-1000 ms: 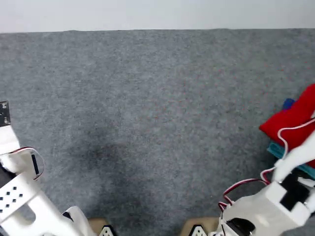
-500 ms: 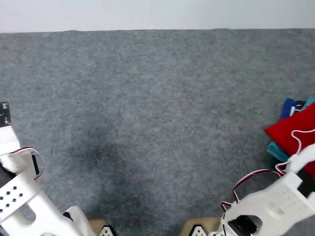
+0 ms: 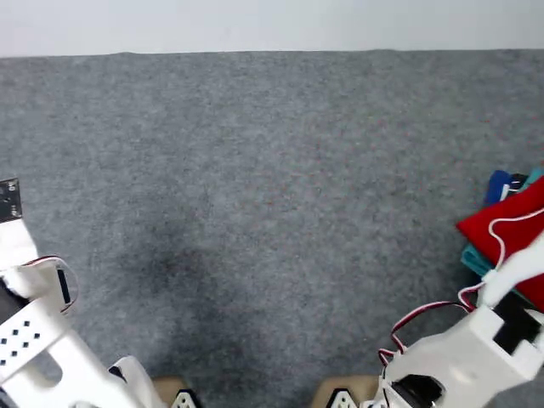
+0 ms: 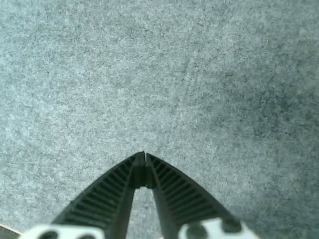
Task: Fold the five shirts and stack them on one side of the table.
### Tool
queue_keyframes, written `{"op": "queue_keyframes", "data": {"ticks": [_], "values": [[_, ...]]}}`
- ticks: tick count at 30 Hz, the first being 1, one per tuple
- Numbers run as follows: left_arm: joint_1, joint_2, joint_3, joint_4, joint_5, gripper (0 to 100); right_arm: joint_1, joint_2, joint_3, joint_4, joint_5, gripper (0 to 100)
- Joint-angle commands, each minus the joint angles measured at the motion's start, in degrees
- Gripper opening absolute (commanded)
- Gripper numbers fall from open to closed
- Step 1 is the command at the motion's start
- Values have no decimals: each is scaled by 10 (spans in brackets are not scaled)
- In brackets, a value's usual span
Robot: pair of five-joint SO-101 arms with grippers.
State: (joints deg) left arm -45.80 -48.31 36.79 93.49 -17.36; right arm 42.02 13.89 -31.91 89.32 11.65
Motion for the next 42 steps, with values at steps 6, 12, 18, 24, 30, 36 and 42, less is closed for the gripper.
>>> {"op": "queue_keyframes", "data": {"ticks": [6, 12, 18, 24, 30, 36, 42], "values": [[1, -6, -1, -9, -5, 7, -7, 35, -23, -112, -3, 38], [1, -6, -1, -9, -5, 7, -10, 53, -14, -176, -3, 13], [1, -6, -1, -8, -5, 7, -18, 199, -2, -356, -2, 13], [1, -6, -1, -6, -5, 7, -41, 264, -44, -389, -4, 13], [1, -6, -1, -6, -5, 7, -44, 200, -91, -290, -3, 13], [1, -6, -1, -4, -5, 7, 3, 138, -105, -209, -2, 14], [1, -6, -4, -4, -5, 7, 69, 190, -102, -233, 61, 14]]}}
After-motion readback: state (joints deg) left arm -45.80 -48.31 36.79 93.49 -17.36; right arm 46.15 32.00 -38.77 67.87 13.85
